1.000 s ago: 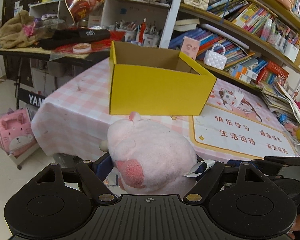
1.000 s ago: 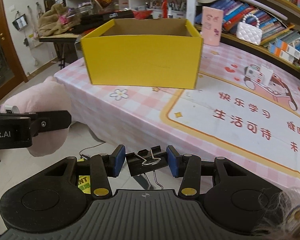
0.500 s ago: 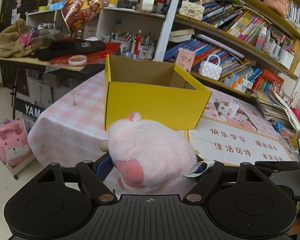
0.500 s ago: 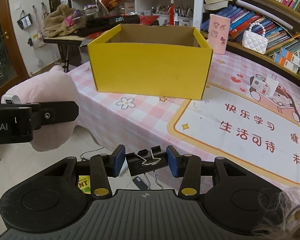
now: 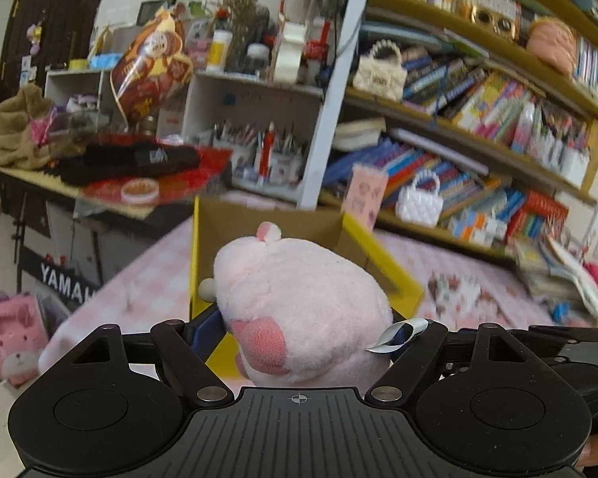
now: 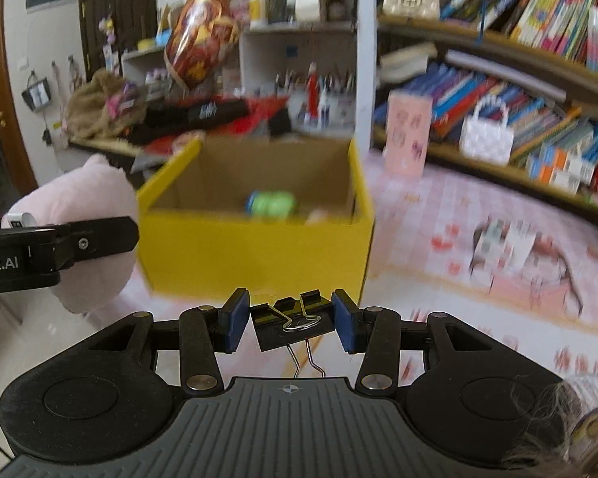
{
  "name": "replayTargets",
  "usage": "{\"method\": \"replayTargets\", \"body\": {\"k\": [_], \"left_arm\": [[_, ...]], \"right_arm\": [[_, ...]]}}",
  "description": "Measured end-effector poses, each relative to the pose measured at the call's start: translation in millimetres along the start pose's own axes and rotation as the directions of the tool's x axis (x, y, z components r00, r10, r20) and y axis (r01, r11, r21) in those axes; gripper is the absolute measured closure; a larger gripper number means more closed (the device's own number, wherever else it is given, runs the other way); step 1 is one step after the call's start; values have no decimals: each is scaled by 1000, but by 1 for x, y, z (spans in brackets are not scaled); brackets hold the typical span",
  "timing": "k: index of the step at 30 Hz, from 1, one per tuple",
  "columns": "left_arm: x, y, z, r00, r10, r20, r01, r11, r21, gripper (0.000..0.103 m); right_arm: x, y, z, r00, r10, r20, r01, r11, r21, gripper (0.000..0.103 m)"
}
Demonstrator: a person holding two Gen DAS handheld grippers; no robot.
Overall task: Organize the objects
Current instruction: 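Carry the pink pig and the binder clip over the yellow box with both tools, then open both tools to drop the pig and the clip into the box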
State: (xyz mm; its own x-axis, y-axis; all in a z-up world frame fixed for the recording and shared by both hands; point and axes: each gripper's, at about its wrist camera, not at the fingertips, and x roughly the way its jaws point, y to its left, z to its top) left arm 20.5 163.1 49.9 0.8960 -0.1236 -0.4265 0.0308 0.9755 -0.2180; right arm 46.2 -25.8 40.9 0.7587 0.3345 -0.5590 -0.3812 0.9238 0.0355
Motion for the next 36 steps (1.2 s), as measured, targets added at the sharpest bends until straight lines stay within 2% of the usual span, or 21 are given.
{"method": "replayTargets", "body": {"k": [3,7,10,12,18,24,32,36], "left_arm": [[14,-1,18,999,9,41,-9,1000,1,23],[49,-7,31,998,45,47,-47,998,42,23],[75,-9,30,996,83,29,-84,995,62,23],[94,-8,29,995,98,-12,-98,994,51,23],[129,-16,22,986,137,-91,-128,987,95,24],[139,-16,12,979,166,-122,-151,981,117,27],[145,-18,9,972,196,-133,-179,975,129,25],[139,-19,11,973,207,-104,-191,971,140,18]], "right_arm": [[7,-12,25,998,-13,61,13,1000,6,61],[30,-28,54,994,-27,106,26,1000,12,61],[51,-37,74,994,-10,107,9,1000,7,61],[65,-38,84,995,11,102,-9,1000,-17,61],[122,-26,107,995,104,2,-103,989,-104,61],[164,-9,114,986,146,-87,-160,967,-200,61],[200,-3,105,966,137,-218,-190,951,-246,61],[205,-5,102,961,127,-246,-186,955,-233,61]]}}
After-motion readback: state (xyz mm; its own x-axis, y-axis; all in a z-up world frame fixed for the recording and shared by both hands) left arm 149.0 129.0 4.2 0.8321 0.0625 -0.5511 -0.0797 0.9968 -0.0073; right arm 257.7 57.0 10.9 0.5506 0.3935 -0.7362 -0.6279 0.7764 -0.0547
